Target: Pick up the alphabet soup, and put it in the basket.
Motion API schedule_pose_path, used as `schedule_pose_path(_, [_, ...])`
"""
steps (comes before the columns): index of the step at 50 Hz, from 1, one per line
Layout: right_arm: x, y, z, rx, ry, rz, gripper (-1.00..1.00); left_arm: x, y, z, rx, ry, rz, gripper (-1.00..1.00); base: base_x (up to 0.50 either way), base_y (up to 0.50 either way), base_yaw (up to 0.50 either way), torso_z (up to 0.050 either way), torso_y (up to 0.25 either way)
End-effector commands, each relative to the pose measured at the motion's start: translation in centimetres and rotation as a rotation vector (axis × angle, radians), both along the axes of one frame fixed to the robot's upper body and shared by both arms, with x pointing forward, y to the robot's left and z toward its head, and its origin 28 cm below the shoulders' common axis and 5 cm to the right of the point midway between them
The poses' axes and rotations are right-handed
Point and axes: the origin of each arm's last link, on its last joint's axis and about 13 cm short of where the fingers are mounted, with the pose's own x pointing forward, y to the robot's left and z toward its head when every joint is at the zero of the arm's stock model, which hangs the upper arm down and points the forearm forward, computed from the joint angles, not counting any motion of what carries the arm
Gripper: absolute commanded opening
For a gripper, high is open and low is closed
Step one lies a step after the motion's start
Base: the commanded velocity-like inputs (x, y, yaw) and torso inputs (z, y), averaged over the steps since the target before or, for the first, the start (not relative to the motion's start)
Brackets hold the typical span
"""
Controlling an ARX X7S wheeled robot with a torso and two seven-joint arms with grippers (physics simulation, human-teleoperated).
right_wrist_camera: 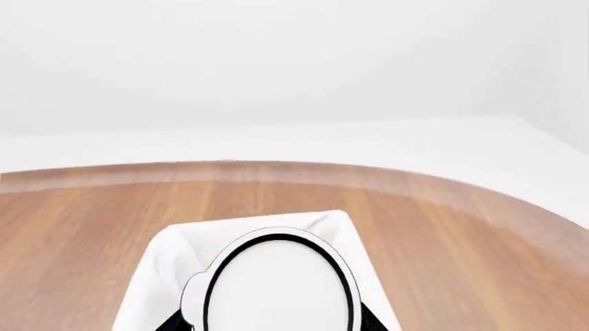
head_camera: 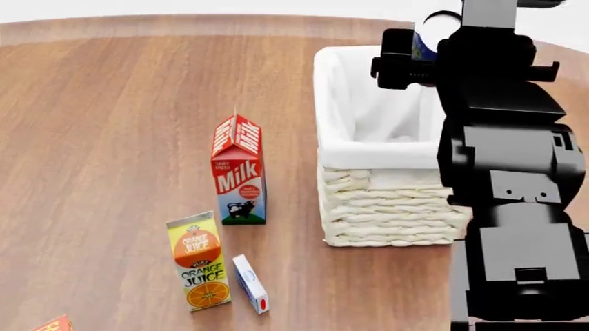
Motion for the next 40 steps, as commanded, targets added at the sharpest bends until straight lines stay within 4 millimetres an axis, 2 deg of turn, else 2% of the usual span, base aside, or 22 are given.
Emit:
schedule_pose_path(1, [0.37,1.92,1.32,-0.040,-0.014,0.064,-1.00,0.39,0.36,-0.29,0.016,-0.002,0.009,1.00,0.00,0.00,0.00,0.000,0.000])
schedule_pose_path(14, [0.42,2.20,1.06,-0.042,-0.020,0.087,-1.00,0.26,0.42,-0.34,0.017,-0.009,0.016,1.00,0.00,0.00,0.00,0.000,-0.205])
schedule_pose_path(40, [0.67,2.28,1.72,-0.018,-0.119,0.101,-1.00,0.28,0.47,-0.10,0.019,-0.015,0.026,1.00,0.00,0.00,0.00,0.000,0.000])
